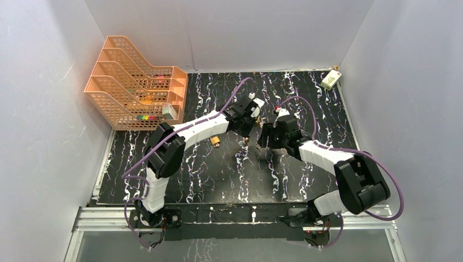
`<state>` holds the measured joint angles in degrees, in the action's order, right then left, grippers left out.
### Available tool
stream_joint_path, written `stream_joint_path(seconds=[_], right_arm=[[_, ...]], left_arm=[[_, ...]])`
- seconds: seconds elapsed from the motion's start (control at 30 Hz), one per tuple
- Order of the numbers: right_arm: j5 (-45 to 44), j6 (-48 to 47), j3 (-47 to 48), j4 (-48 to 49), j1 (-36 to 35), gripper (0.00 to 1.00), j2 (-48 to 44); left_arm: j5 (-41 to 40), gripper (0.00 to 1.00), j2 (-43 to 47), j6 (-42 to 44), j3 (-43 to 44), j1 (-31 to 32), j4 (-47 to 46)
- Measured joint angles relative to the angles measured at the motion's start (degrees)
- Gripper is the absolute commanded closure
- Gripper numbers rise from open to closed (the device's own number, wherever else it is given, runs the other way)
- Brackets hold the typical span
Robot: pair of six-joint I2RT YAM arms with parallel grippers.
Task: Lock with the key
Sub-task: Place the lock at the center of the board.
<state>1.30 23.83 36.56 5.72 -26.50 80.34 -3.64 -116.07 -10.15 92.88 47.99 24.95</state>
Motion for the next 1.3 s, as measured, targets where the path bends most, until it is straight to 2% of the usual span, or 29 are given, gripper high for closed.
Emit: stream_joint_path(seconds=[0.47, 0.73, 1.3], right_arm=[[0.2, 0.0, -0.9, -0.2, 0.4, 0.31, -1.3], [0.2, 0.0, -0.9, -0.2, 0.6, 0.31, -1.7], [0.2, -0.2, -1.8, -1.0, 0.9, 0.30, -2.8]], left_arm=[[0.1, 1.00, -0.9, -1.0, 1.0, 0.2, 0.0], [0.1, 0.78, -0.9, -1.5, 1.0, 0.2, 0.0], [-0.3, 0.57, -0.6, -0.5, 2.2, 0.2, -0.1]])
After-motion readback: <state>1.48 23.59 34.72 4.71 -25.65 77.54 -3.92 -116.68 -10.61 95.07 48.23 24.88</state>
